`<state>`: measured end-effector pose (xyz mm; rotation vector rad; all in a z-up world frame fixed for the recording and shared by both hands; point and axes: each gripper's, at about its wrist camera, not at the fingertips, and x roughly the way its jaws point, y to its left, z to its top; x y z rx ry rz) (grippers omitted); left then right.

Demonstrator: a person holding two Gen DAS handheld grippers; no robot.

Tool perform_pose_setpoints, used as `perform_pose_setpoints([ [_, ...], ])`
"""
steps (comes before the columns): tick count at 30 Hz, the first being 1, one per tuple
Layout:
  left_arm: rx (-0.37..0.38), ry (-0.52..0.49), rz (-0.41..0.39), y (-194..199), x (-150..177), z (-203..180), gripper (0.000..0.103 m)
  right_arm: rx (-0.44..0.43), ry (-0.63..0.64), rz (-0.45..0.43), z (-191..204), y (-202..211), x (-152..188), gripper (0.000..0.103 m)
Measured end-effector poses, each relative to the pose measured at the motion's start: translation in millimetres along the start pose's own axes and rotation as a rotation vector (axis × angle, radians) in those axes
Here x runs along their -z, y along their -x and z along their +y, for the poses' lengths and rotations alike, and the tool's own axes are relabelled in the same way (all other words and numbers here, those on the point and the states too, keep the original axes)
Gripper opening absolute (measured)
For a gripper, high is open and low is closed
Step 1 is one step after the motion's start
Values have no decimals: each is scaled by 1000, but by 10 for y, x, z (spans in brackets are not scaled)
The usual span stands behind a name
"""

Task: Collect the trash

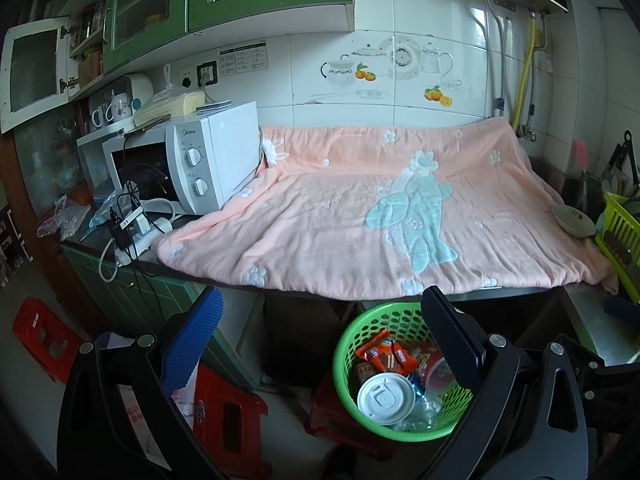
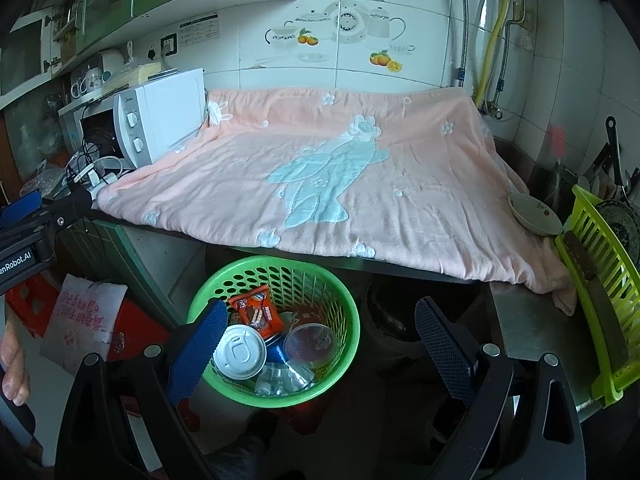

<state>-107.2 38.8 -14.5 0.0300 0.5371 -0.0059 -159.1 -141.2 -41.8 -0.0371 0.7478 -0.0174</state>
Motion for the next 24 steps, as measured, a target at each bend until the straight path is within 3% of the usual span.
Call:
perform_pose_setpoints([
  [24,-11,-6,2,-13,13,-38,98,4,-11,-1,-21,-9,-1,92],
])
